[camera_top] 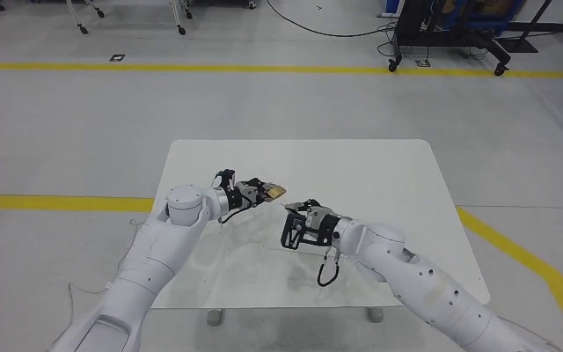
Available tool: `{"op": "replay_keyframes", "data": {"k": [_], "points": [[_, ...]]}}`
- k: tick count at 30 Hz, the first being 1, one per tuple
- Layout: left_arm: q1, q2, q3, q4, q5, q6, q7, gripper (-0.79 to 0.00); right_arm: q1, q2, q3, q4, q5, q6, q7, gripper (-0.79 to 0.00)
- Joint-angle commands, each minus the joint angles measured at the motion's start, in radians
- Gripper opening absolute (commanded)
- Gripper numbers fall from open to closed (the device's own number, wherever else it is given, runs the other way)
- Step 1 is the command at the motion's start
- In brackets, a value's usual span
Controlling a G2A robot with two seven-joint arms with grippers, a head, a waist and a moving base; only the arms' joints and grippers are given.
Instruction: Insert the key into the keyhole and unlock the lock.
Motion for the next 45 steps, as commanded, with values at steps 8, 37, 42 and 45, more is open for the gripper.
{"op": "replay_keyframes", "data": {"k": [8, 37, 42, 45], "points": [[0.008, -0.002, 0.002, -0.009, 0.016, 0.017, 0.003, -0.785, 0.007, -0.031, -0.051, -0.005, -0.143, 0.103, 0.111, -0.785], [0.003, -0.017, 0.004, 0.007, 0.019, 0.038, 0.008, -0.785, 0.018, -0.122, -0.15, -0.007, -0.404, 0.123, 0.34, -0.785], [0.004, -0.019, 0.0, 0.008, 0.018, 0.036, 0.015, -0.785, 0.021, -0.141, -0.166, 0.005, -0.448, 0.122, 0.385, -0.785], [0.005, -0.02, -0.006, 0.007, 0.016, 0.027, 0.024, -0.785, 0.023, -0.151, -0.174, 0.007, -0.486, 0.13, 0.411, -0.785]]}}
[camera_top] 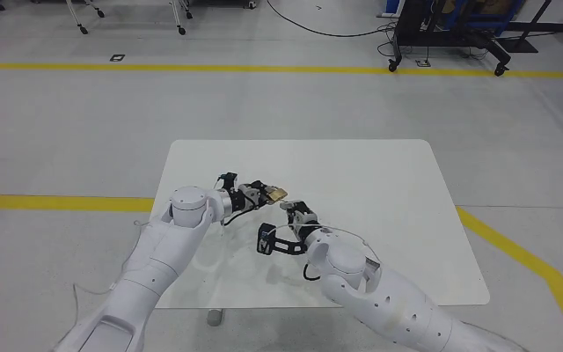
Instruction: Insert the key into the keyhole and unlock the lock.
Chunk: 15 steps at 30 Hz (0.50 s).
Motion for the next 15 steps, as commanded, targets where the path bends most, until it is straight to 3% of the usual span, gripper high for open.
{"op": "replay_keyframes", "data": {"k": [1, 5, 12, 15], "points": [[0.002, -0.001, -0.006, -0.003, -0.005, -0.014, 0.011, -0.785, 0.0, -0.006, -0.001, -0.002, -0.031, 0.021, 0.016, -0.785], [0.011, -0.001, -0.035, -0.015, -0.032, -0.064, 0.042, -0.785, -0.021, -0.014, 0.004, -0.007, -0.129, 0.116, 0.038, -0.785], [0.035, 0.005, -0.103, -0.045, -0.079, -0.172, 0.069, -0.785, -0.021, -0.014, 0.004, -0.007, -0.129, 0.116, 0.038, -0.785], [0.035, 0.005, -0.103, -0.045, -0.079, -0.172, 0.069, -0.785, -0.021, -0.014, 0.004, -0.007, -0.129, 0.116, 0.038, -0.785]]}}
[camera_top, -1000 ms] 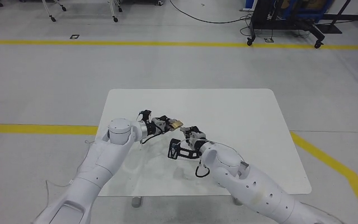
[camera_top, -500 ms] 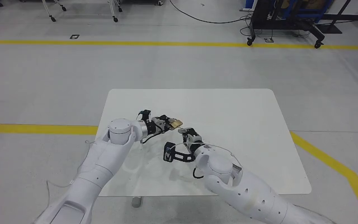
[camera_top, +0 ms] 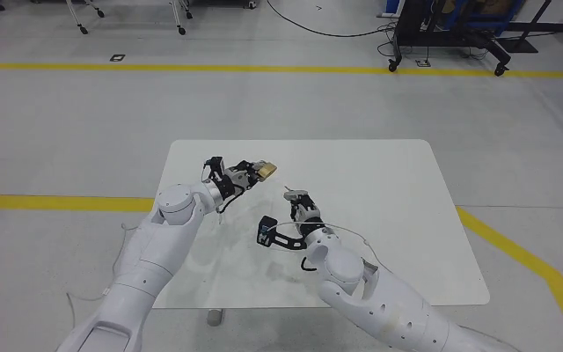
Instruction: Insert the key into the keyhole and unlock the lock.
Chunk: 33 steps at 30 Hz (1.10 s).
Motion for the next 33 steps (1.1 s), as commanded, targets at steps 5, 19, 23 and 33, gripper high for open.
{"op": "replay_keyframes", "data": {"k": [5, 19, 23, 33], "points": [[0.0, 0.0, 0.001, 0.0, 0.0, 0.002, 0.0, -0.785, 0.0, 0.0, 0.001, 0.023, -0.026, -0.007, -0.054, -0.785], [0.055, -0.001, -0.005, -0.087, 0.071, -0.08, 0.063, -0.785, -0.065, -0.011, -0.056, 0.123, -0.626, 0.189, -0.103, -0.785], [0.062, -0.001, 0.0, -0.096, 0.099, -0.085, 0.066, -0.785, -0.071, -0.034, -0.073, 0.108, -0.725, 0.089, 0.019, -0.785], [0.061, -0.004, 0.016, -0.107, 0.151, -0.091, 0.041, -0.785, 0.03, -0.08, -0.201, 0.157, -0.763, -0.135, 0.152, -0.785]]}}
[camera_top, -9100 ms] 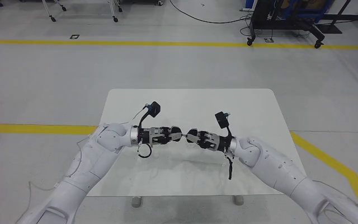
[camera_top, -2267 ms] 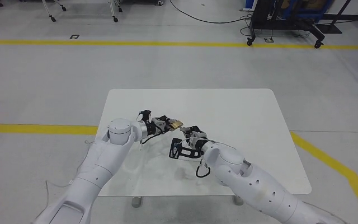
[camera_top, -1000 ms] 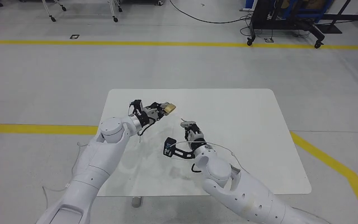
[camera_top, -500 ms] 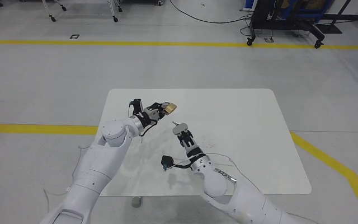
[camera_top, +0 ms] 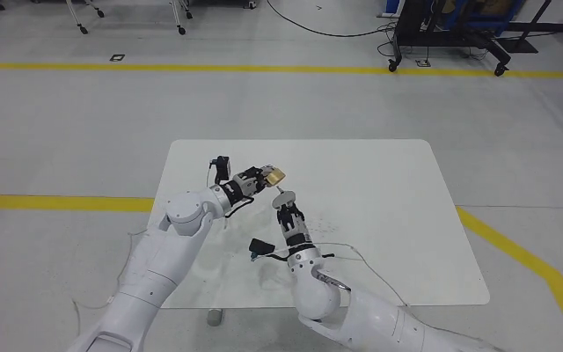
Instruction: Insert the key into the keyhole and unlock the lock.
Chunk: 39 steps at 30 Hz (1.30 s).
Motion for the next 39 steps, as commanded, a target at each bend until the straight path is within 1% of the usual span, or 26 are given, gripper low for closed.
{"op": "replay_keyframes", "data": {"k": [1, 9, 27, 39], "points": [[0.0, -0.001, 0.0, -0.001, 0.002, -0.005, -0.003, -0.785, 0.006, -0.007, -0.007, 0.009, 0.0, -0.012, 0.01, -0.785], [0.001, -0.003, -0.004, 0.001, 0.007, -0.008, -0.016, -0.785, -0.012, -0.03, 0.027, 0.033, 0.0, -0.003, 0.029, -0.785], [0.015, -0.004, -0.002, -0.022, 0.053, -0.033, -0.045, -0.785, -0.028, -0.054, 0.059, 0.052, 0.0, -0.002, 0.018, -0.785], [0.021, -0.003, 0.001, -0.036, 0.099, -0.072, -0.08, -0.785, -0.039, -0.045, 0.068, 0.025, 0.0, -0.005, 0.006, -0.785]]}}
